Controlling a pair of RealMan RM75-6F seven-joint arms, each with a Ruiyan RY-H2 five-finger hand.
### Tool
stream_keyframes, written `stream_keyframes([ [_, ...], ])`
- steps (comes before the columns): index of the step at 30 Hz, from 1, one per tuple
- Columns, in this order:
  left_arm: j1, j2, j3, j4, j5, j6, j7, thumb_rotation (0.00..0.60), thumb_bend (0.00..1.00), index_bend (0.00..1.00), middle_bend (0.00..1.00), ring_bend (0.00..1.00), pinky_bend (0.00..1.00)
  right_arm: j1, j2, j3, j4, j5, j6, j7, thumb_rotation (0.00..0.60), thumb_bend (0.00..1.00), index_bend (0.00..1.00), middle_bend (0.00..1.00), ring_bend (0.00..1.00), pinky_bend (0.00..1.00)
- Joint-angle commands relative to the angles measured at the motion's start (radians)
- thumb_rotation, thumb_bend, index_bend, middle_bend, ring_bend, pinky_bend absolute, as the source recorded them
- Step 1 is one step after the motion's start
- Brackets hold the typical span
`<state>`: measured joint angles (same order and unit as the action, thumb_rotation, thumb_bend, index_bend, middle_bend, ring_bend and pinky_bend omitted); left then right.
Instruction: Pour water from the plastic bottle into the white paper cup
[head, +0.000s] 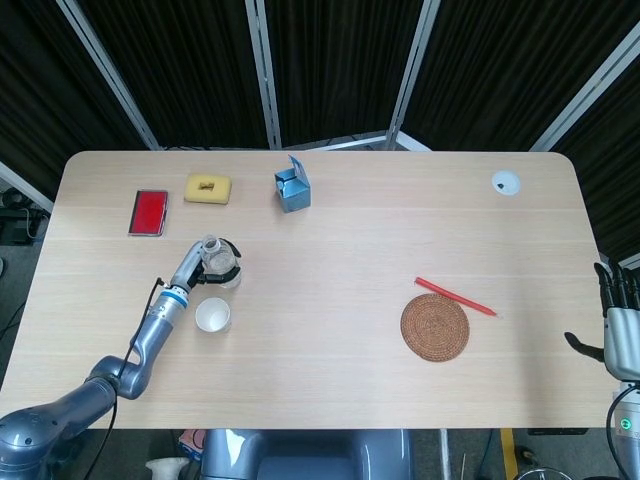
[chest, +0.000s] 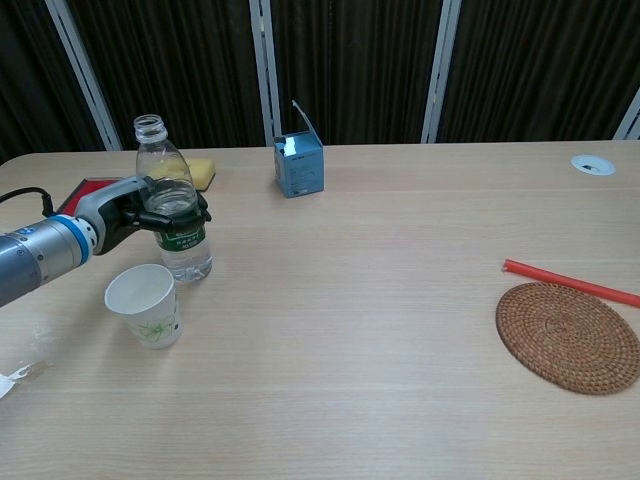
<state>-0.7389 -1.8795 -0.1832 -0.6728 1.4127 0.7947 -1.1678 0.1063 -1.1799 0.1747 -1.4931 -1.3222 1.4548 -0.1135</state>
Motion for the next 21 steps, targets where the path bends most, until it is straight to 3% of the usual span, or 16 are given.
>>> stream_keyframes([
  [1, -0.003, 0.008, 0.0, -0.011, 0.0, 0.002, -0.011, 0.6, 0.55, 0.57, 0.43, 0.27, 0.32, 0.0, 0.0, -0.001, 0.0, 0.002, -0.002, 0.0, 0.6, 0.0, 0.0, 0.0, 0.0, 0.0],
  [16, 0.005, 0.216, 0.02, -0.21, 0.045, 0.068, 0.049, 0.6, 0.55, 0.58, 0.44, 0.29, 0.33, -0.005, 0.009, -0.008, -0.013, -0.004, 0.002, 0.006, 0.6, 0.0, 0.0, 0.0, 0.0, 0.0],
  [21, 0.014, 0.355, 0.068, -0.279, 0.088, 0.052, 0.082, 0.6, 0.55, 0.58, 0.44, 0.29, 0.33, -0.008, 0.011, -0.013, -0.022, -0.017, 0.013, 0.001, 0.6, 0.0, 0.0, 0.0, 0.0, 0.0],
])
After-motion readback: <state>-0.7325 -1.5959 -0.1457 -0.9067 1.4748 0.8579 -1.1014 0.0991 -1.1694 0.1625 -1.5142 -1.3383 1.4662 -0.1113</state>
